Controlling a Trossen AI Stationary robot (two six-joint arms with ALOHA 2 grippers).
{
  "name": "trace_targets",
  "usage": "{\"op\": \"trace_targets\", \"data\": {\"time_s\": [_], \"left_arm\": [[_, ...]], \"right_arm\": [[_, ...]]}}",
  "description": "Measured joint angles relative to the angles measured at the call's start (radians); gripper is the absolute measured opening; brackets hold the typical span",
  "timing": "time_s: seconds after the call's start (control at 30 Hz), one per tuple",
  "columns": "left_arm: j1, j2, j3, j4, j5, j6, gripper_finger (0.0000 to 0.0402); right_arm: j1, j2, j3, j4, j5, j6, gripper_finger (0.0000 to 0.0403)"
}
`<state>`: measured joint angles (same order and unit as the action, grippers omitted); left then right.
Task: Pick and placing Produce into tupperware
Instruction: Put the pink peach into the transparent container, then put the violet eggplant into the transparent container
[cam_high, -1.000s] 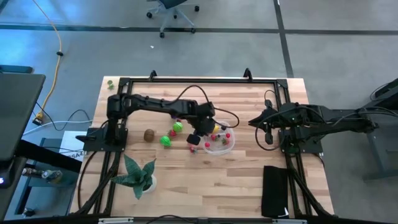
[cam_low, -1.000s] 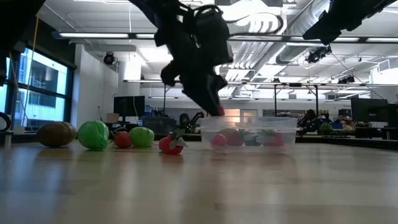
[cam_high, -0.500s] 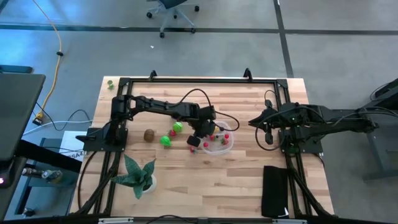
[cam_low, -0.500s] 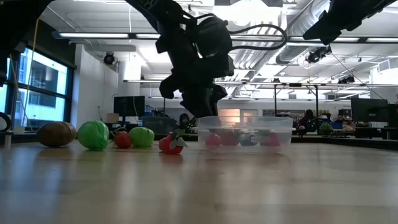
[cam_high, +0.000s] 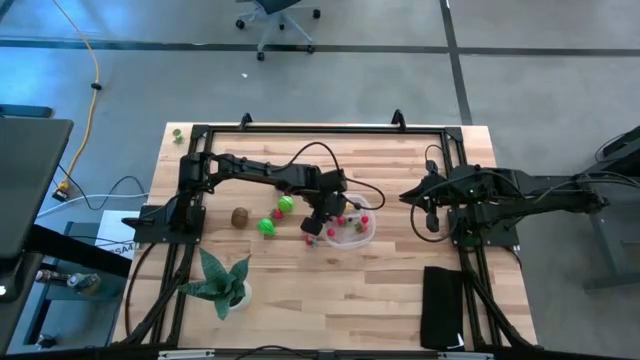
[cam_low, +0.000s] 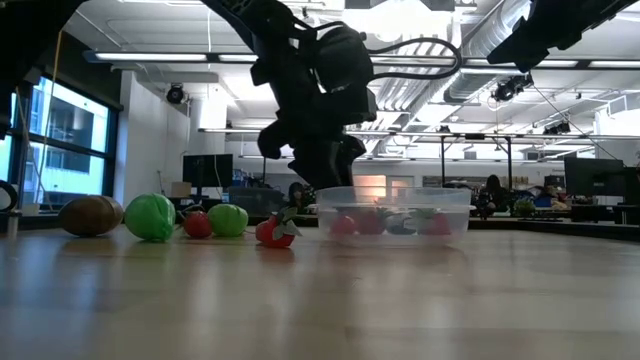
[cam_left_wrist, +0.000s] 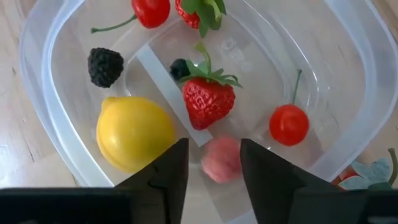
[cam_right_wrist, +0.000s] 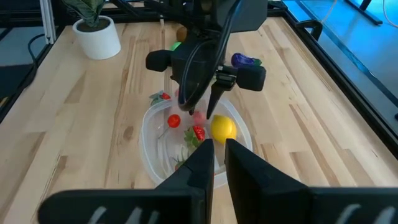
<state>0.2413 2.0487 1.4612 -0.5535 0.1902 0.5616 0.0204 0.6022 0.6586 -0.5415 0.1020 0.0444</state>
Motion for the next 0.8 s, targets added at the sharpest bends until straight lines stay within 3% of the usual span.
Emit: {"op": "trace_targets", "data": {"time_s": [0.3, 0.63, 0.8], "left_arm": [[0.000, -0.029, 0.023, -0.077, -0.039, -0.092, 0.0137], [0.002, -0.111, 0.161, -0.437, -0.411, -0.339, 0.0113], [0.002, -0.168, 0.161, -0.621, -0.582, -0.566, 0.0107]], "right_arm": [[0.000, 0.000, 0.000, 0.000, 0.000, 0.000, 0.0030], [0.000, 0.000, 0.000, 0.000, 0.000, 0.000, 0.0030], [0.000, 0.000, 0.000, 0.000, 0.000, 0.000, 0.0030]]}}
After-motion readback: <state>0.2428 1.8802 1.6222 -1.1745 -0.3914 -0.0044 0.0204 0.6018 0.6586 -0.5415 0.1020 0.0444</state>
